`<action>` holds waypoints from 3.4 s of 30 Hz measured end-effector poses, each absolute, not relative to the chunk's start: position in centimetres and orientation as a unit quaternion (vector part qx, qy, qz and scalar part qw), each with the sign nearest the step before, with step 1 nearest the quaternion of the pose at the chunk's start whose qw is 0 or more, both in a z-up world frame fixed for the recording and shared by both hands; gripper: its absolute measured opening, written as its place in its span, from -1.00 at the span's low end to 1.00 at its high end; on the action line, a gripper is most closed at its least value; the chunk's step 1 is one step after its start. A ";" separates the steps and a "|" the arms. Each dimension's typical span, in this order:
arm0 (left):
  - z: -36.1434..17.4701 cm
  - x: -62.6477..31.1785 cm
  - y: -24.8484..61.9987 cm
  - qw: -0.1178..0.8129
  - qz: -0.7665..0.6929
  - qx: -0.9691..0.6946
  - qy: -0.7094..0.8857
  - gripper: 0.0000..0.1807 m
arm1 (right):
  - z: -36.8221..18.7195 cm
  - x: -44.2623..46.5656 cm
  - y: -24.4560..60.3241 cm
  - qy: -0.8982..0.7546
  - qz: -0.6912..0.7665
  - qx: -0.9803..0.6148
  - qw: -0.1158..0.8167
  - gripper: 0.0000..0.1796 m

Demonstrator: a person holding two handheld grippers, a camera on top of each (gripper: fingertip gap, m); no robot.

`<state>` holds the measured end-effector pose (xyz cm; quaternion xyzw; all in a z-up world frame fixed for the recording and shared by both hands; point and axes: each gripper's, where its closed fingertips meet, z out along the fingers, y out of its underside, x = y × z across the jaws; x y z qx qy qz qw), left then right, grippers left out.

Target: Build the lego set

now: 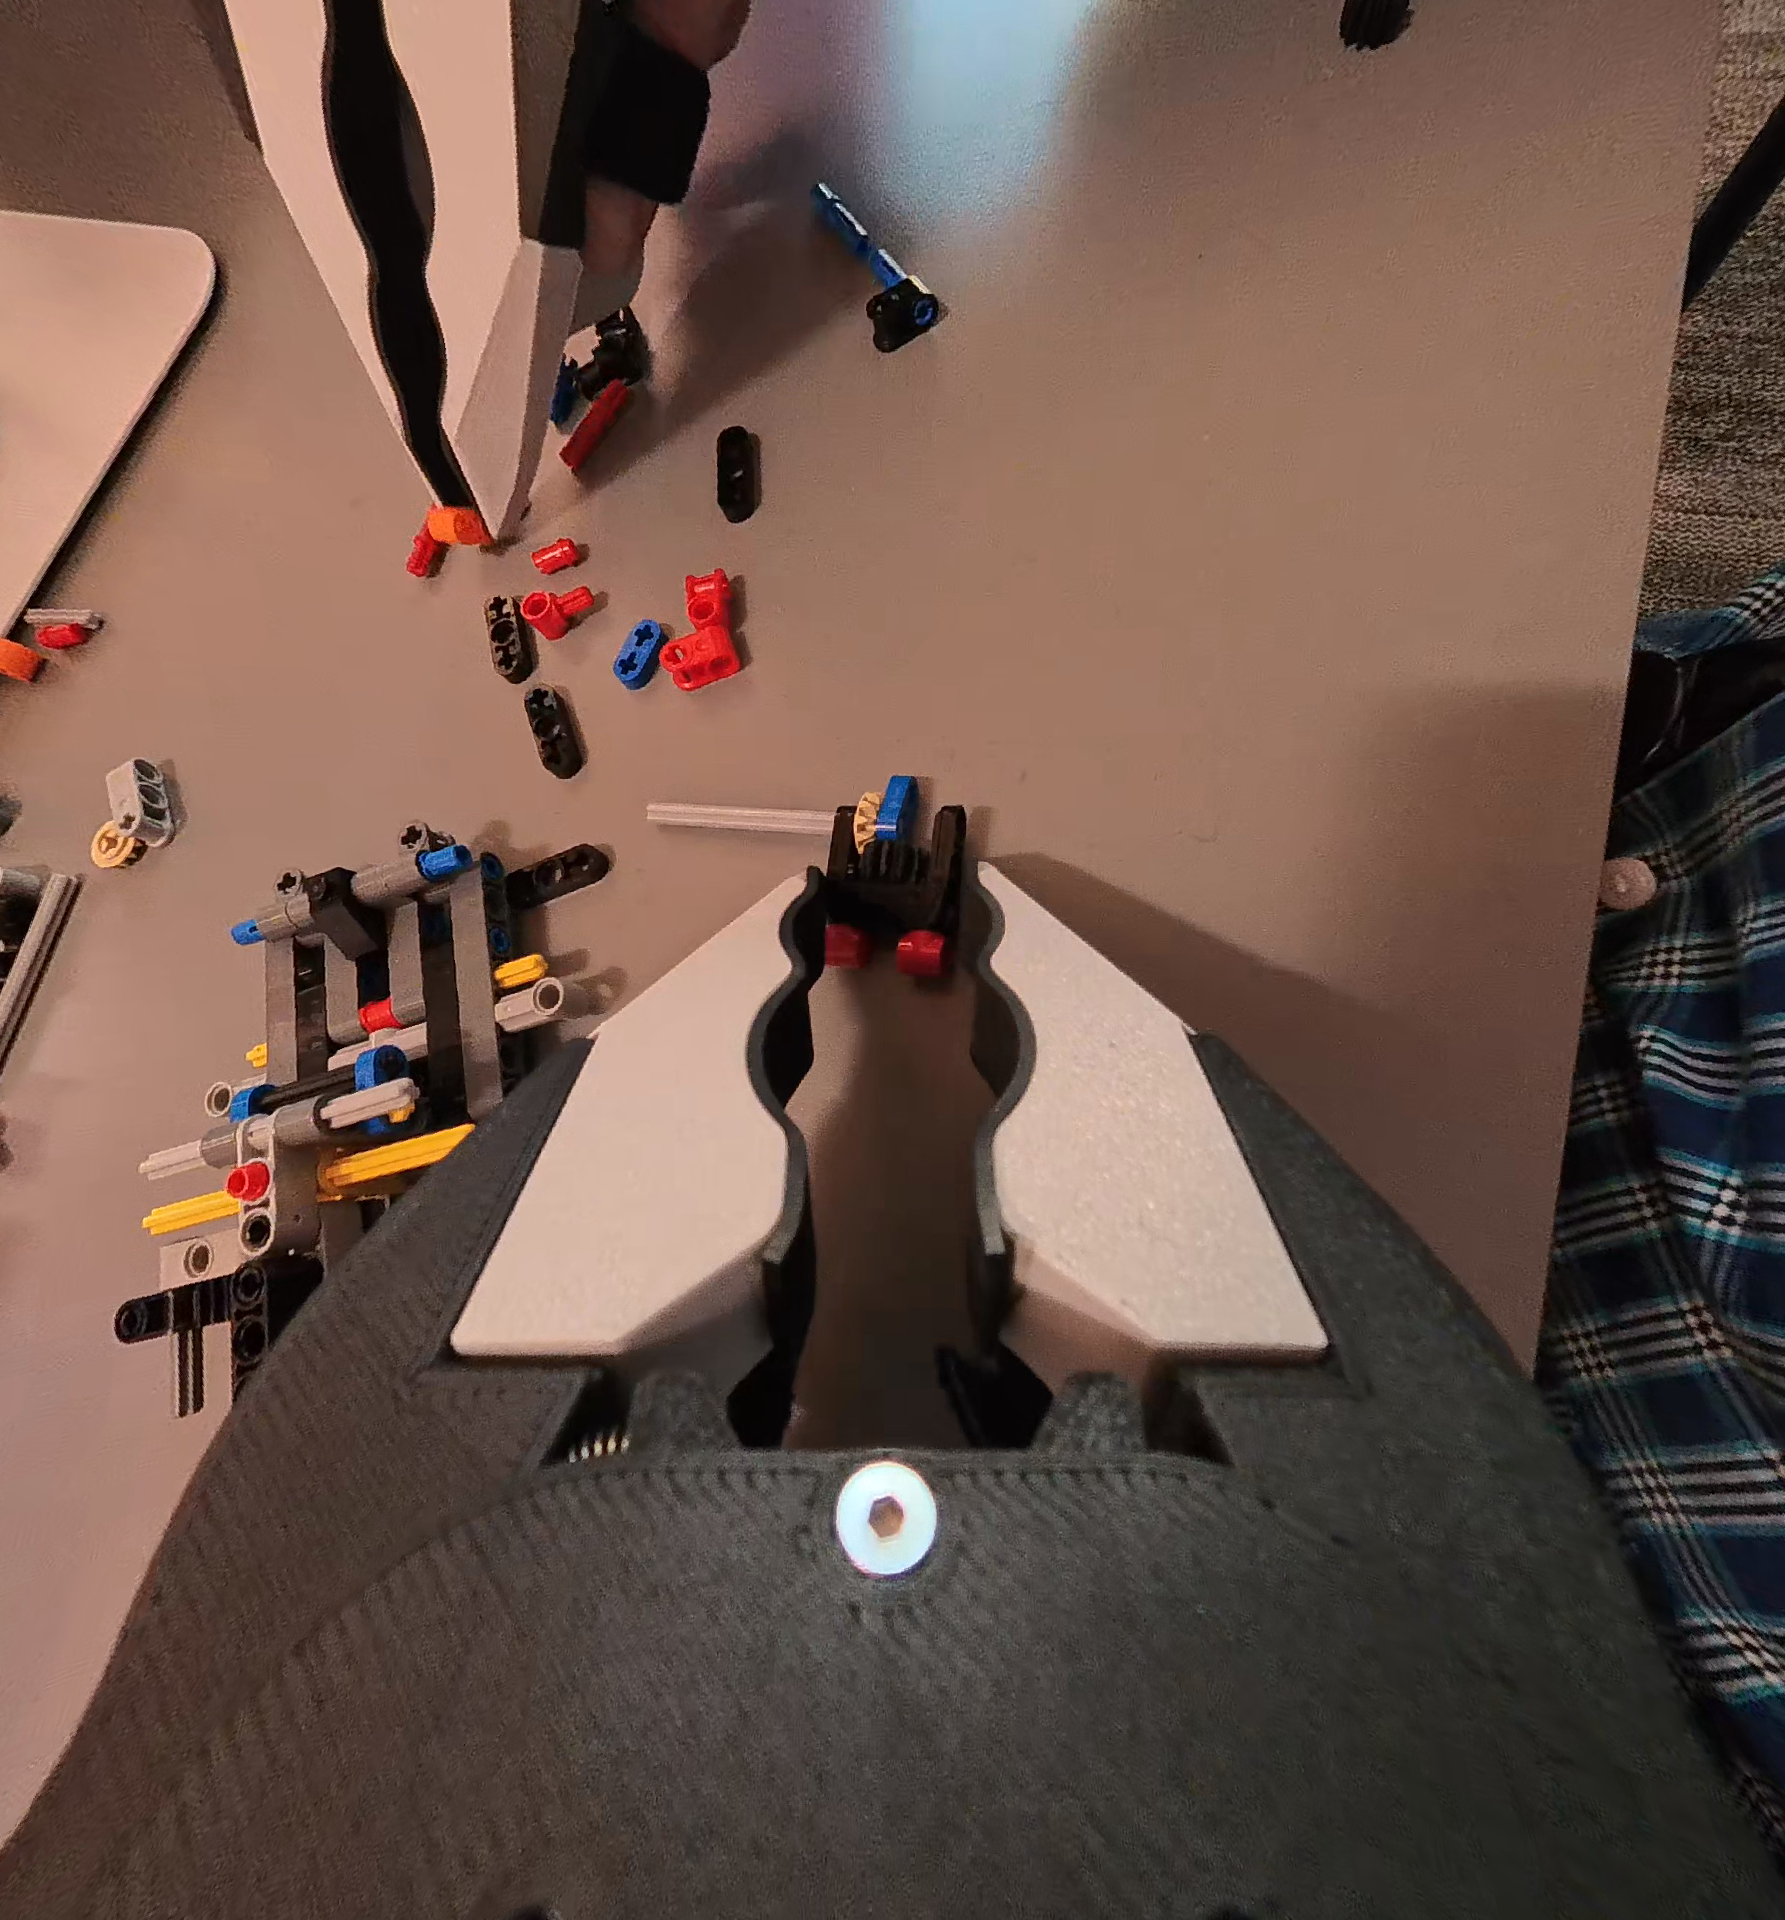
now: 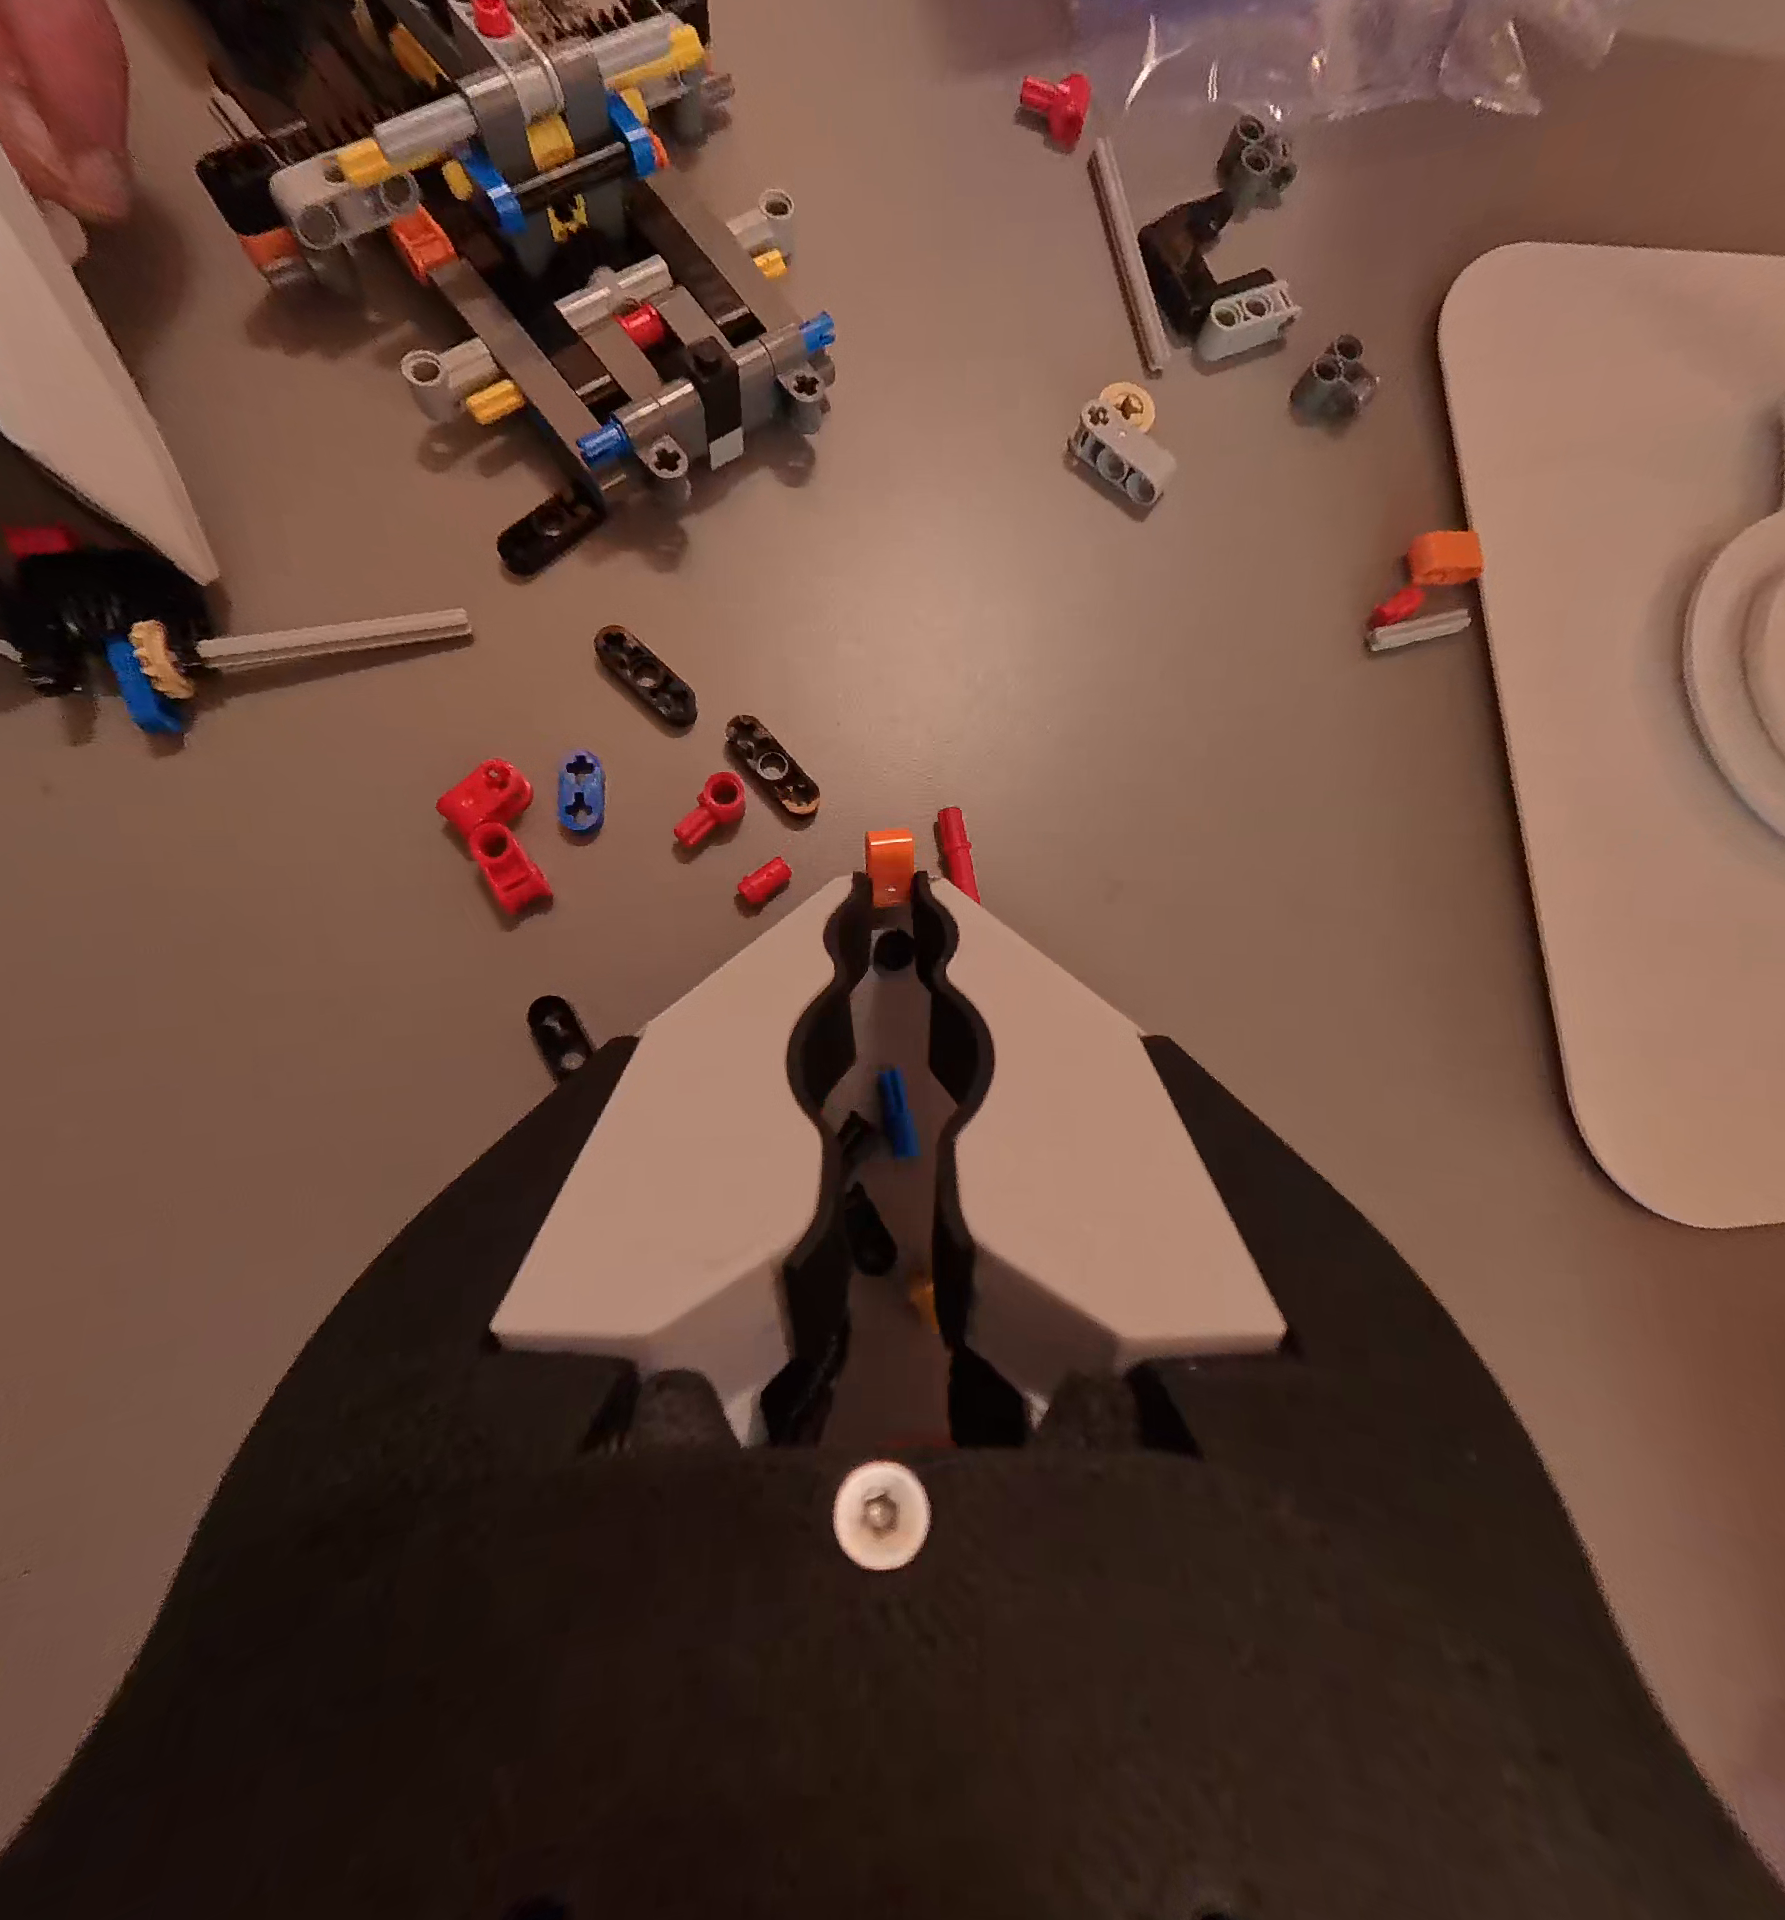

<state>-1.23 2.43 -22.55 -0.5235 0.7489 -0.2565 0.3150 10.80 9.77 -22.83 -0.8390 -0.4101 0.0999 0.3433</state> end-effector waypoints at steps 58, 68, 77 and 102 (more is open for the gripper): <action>-22.8 -1.4 2.1 0.303 -0.267 -0.539 0.739 -0.61 | -18.4 9.8 7.4 -0.440 0.121 -0.791 0.408 -0.95; -22.8 -1.0 2.2 0.310 -0.263 -0.537 0.739 -0.59 | -18.3 9.6 6.8 -0.455 0.123 -0.785 0.403 -0.95; -22.7 -0.3 2.2 0.303 -0.271 -0.540 0.737 -0.57 | -16.2 8.0 5.0 -0.484 0.112 -0.778 0.385 -0.95; -23.0 -0.1 1.8 0.289 -0.276 -0.533 0.746 -0.74 | -23.0 0.5 0.5 -0.500 0.151 -0.818 0.243 -0.95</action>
